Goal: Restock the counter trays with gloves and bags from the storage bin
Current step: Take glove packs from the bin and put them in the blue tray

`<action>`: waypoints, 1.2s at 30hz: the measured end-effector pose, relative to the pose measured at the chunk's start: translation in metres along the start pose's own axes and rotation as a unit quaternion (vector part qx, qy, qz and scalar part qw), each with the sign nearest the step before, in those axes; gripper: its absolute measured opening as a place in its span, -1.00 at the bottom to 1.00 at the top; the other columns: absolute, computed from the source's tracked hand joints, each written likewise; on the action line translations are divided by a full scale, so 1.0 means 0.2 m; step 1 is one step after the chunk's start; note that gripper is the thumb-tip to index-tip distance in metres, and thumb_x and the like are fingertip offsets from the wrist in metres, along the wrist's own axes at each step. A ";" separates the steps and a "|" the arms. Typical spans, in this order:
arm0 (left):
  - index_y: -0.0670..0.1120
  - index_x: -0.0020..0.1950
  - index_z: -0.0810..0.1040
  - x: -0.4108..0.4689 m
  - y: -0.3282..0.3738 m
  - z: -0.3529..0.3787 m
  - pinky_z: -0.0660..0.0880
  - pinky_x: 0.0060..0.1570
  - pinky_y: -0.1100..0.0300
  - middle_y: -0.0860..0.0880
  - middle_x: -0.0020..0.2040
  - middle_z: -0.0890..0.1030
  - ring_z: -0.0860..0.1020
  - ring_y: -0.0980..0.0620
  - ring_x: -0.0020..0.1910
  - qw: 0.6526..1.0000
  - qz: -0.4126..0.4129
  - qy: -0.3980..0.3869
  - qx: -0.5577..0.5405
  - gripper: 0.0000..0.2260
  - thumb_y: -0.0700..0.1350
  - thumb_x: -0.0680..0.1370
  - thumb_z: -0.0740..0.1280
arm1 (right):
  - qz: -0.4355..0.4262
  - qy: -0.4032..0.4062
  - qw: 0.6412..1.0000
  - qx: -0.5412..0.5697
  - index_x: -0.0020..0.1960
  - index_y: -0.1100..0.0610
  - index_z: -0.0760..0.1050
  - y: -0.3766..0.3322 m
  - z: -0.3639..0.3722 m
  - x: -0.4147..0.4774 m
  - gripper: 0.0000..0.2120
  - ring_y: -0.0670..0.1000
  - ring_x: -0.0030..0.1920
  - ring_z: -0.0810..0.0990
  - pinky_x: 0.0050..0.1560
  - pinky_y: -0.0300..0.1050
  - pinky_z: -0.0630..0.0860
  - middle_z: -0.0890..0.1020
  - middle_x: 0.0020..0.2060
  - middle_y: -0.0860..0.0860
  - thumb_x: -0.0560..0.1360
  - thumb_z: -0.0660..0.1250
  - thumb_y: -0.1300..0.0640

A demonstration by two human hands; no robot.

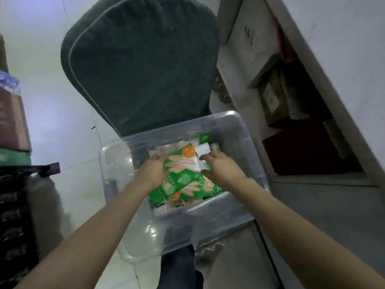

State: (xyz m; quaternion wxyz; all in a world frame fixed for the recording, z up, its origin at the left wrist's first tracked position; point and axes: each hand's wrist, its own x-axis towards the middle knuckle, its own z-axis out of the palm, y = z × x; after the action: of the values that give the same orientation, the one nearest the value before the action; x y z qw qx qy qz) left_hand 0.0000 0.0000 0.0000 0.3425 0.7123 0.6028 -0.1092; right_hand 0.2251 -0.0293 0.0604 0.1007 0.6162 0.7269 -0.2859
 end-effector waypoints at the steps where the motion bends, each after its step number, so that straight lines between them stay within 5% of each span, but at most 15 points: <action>1: -0.08 0.39 0.36 0.04 -0.03 0.04 0.39 0.25 -0.11 -0.21 0.32 0.45 0.43 -0.23 0.27 1.000 -0.004 -0.009 0.010 -0.52 -0.04 0.50 0.35 | -0.009 -0.010 1.000 -0.006 0.38 0.05 0.36 -0.01 0.05 0.06 -0.54 0.19 0.28 0.40 0.25 0.05 0.34 0.47 0.27 0.12 0.52 0.30 -0.01; 8: -0.11 0.45 0.25 0.22 -0.20 0.26 0.33 0.28 -0.10 -0.19 0.41 0.32 0.38 -0.27 0.29 0.998 -0.034 0.009 0.047 -0.37 0.01 0.46 0.41 | -0.036 -0.015 0.999 -0.011 0.46 0.03 0.23 -0.07 0.35 0.35 -0.42 0.16 0.36 0.33 0.26 0.06 0.34 0.33 0.42 0.09 0.49 0.33 0.07; 14: -0.06 0.34 0.40 0.16 -0.19 0.41 0.39 0.10 0.01 -0.12 0.17 0.46 0.43 -0.15 0.16 0.996 0.047 0.053 0.059 -0.53 -0.12 0.44 0.38 | -0.074 -0.032 0.994 -0.078 0.54 0.03 0.06 -0.07 0.45 0.45 -0.26 0.10 0.50 0.13 0.50 0.07 0.07 0.19 0.51 0.06 0.47 0.36 0.06; 21: 0.10 0.45 0.27 0.13 -0.17 0.55 0.44 0.17 -0.02 -0.06 0.27 0.36 0.35 -0.10 0.26 0.998 0.053 -0.027 0.011 -0.46 -0.11 0.49 0.32 | -0.023 -0.106 0.982 -0.155 0.48 -0.03 0.14 0.02 0.56 0.40 -0.35 0.18 0.40 0.27 0.48 0.18 0.06 0.34 0.35 0.10 0.48 0.35 0.02; 27: 0.01 0.47 0.24 0.22 -0.09 0.60 0.39 0.18 0.00 -0.05 0.31 0.38 0.39 -0.11 0.25 0.997 0.042 -0.065 0.009 -0.44 -0.06 0.50 0.34 | -0.014 -0.107 0.985 -0.134 0.34 -0.02 0.36 0.12 0.65 0.40 -0.53 0.13 0.47 0.18 0.50 0.18 -0.01 0.27 0.43 0.10 0.46 0.37 0.00; 33: -0.04 0.37 0.34 0.19 -0.07 0.66 0.34 0.18 0.03 -0.02 0.32 0.41 0.39 -0.07 0.24 0.997 0.044 -0.035 0.045 -0.54 0.02 0.50 0.32 | -0.032 -0.112 0.990 -0.081 0.36 0.02 0.26 0.17 0.71 0.37 -0.46 0.05 0.47 0.21 0.50 0.18 -0.10 0.33 0.43 0.00 0.47 0.37 -0.06; 36: -0.06 0.44 0.29 0.14 -0.08 0.72 0.25 0.35 0.04 -0.05 0.44 0.32 0.30 -0.08 0.39 0.995 0.070 0.003 0.066 -0.52 0.00 0.54 0.25 | -0.023 -0.126 0.988 -0.089 0.47 0.03 0.15 0.19 0.71 0.36 -0.37 0.04 0.54 0.02 0.50 0.20 -0.19 0.15 0.53 0.01 0.51 0.28 -0.15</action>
State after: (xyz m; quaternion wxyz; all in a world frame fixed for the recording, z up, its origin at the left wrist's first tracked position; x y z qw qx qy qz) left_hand 0.0290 -0.0671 -0.1277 0.2994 0.7744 0.5437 -0.1226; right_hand 0.2155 -0.0432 -0.1031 0.2394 0.5472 0.7447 -0.2979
